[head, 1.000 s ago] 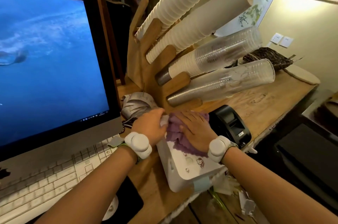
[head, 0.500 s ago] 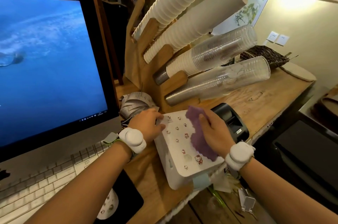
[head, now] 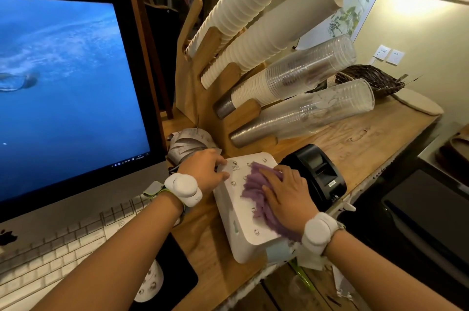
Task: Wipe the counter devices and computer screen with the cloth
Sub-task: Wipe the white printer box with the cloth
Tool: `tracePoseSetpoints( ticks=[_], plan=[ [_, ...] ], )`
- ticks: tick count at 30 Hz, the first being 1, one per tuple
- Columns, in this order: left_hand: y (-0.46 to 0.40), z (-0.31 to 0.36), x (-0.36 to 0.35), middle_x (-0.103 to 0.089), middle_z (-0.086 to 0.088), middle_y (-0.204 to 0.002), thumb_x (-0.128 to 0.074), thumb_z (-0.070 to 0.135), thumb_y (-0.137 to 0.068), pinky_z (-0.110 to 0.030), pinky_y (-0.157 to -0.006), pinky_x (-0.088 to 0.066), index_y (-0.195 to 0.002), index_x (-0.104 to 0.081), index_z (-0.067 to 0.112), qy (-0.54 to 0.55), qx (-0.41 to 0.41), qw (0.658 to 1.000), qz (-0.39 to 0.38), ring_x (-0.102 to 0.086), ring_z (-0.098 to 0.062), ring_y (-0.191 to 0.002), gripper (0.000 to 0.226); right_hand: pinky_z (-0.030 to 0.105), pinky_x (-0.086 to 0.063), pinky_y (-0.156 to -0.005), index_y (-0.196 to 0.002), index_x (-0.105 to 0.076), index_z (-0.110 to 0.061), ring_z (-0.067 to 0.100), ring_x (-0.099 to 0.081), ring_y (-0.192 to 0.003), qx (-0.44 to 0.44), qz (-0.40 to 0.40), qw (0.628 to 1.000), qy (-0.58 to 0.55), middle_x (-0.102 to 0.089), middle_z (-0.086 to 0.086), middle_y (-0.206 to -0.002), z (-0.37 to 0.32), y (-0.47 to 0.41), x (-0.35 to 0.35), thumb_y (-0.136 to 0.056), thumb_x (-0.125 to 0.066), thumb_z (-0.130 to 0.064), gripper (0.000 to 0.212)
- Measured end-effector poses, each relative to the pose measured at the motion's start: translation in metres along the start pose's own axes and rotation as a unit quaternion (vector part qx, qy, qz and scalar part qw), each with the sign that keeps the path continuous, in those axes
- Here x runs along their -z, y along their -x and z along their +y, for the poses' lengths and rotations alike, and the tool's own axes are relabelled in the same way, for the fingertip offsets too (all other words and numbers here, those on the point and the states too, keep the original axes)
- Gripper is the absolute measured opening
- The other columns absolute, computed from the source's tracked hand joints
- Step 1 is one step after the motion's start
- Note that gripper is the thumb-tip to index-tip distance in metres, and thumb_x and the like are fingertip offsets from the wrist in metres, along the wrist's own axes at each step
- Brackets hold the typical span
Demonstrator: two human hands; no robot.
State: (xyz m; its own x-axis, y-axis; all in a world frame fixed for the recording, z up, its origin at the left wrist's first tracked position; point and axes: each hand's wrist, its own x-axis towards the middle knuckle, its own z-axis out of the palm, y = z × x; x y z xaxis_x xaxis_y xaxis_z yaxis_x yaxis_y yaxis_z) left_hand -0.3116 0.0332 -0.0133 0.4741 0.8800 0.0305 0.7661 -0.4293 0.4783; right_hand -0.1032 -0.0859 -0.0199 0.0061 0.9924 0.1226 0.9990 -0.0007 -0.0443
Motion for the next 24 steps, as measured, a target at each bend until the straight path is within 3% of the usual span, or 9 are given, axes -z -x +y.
tracePoseSetpoints(
  ticks=[4,7,10,12,14,17,20,24],
  plan=[
    [0.000,-0.001,0.001,-0.057,0.008,-0.135,-0.066,0.044,-0.084,-0.038,-0.095,-0.052,-0.122,-0.066,0.029,0.014,0.005,1.000,-0.006,-0.057,-0.016,-0.115,0.042,0.028,-0.036,-0.083,-0.138,-0.048,-0.027,0.023,-0.047,-0.101,-0.012,0.019,1.000,0.011,-0.050,0.004,-0.112,0.006,-0.033,0.007,-0.100,-0.031,-0.037,0.043],
    [0.000,-0.001,0.000,-0.058,0.006,-0.131,-0.067,0.044,-0.083,-0.038,-0.092,-0.053,-0.120,-0.067,0.030,0.010,-0.001,1.000,-0.006,-0.059,-0.016,-0.111,0.040,0.029,-0.043,-0.078,-0.116,-0.064,-0.018,0.019,-0.053,-0.092,0.067,0.122,0.986,-0.097,-0.057,-0.011,-0.095,-0.020,-0.052,0.030,-0.090,-0.031,-0.036,0.047],
    [-0.001,-0.002,0.000,-0.062,0.004,-0.125,-0.069,0.040,-0.081,-0.039,-0.090,-0.054,-0.115,-0.069,0.029,0.014,0.005,1.000,-0.004,-0.061,-0.019,-0.107,0.036,0.041,-0.046,-0.094,-0.123,-0.058,-0.030,0.020,-0.056,-0.106,0.043,0.100,0.965,-0.239,-0.062,-0.001,-0.114,-0.042,-0.069,0.047,-0.094,-0.028,-0.040,0.044],
    [0.000,-0.004,0.000,-0.068,0.003,-0.109,-0.069,0.034,-0.080,-0.037,-0.084,-0.055,-0.109,-0.069,0.025,0.029,0.004,1.000,0.002,-0.064,-0.020,-0.097,0.030,0.042,-0.046,-0.096,-0.125,-0.057,-0.027,0.023,-0.055,-0.108,0.051,0.098,0.953,-0.281,-0.060,0.004,-0.117,-0.055,-0.065,0.053,-0.098,-0.035,-0.030,0.034],
    [0.001,-0.006,0.000,-0.068,-0.004,-0.100,-0.069,0.025,-0.080,-0.038,-0.083,-0.054,-0.106,-0.065,0.016,0.027,-0.003,1.000,0.012,-0.065,-0.024,-0.093,0.027,0.039,-0.047,-0.092,-0.125,-0.056,-0.025,0.021,-0.054,-0.105,0.076,0.080,0.956,-0.271,-0.057,0.004,-0.115,-0.066,-0.050,0.053,-0.100,-0.039,-0.026,0.031],
    [0.000,-0.009,-0.001,-0.065,-0.004,-0.109,-0.066,0.020,-0.082,-0.038,-0.088,-0.052,-0.109,-0.067,0.018,-0.006,-0.016,1.000,0.009,-0.062,-0.025,-0.102,0.027,0.037,-0.046,-0.092,-0.127,-0.054,-0.032,0.019,-0.054,-0.107,0.080,0.027,0.970,-0.229,-0.057,-0.001,-0.117,-0.061,-0.028,0.034,-0.097,-0.047,-0.029,0.031],
    [0.000,-0.007,-0.001,-0.061,0.004,-0.118,-0.067,0.032,-0.085,-0.037,-0.090,-0.052,-0.115,-0.071,0.023,0.032,-0.016,0.999,0.003,-0.059,-0.019,-0.105,0.031,0.041,-0.044,-0.098,-0.128,-0.047,-0.036,0.021,-0.054,-0.109,0.130,-0.016,0.982,-0.134,-0.058,0.000,-0.120,-0.047,-0.013,0.011,-0.080,-0.072,-0.033,0.054],
    [0.000,-0.006,-0.001,-0.061,0.005,-0.115,-0.070,0.041,-0.083,-0.039,-0.089,-0.053,-0.118,-0.070,0.025,0.043,-0.013,0.999,0.002,-0.060,-0.016,-0.101,0.039,0.040,-0.047,-0.094,-0.130,-0.038,-0.037,0.022,-0.054,-0.105,0.132,0.028,0.990,-0.033,-0.057,0.001,-0.117,-0.034,-0.008,0.001,-0.085,-0.064,-0.041,0.052]
  ],
)
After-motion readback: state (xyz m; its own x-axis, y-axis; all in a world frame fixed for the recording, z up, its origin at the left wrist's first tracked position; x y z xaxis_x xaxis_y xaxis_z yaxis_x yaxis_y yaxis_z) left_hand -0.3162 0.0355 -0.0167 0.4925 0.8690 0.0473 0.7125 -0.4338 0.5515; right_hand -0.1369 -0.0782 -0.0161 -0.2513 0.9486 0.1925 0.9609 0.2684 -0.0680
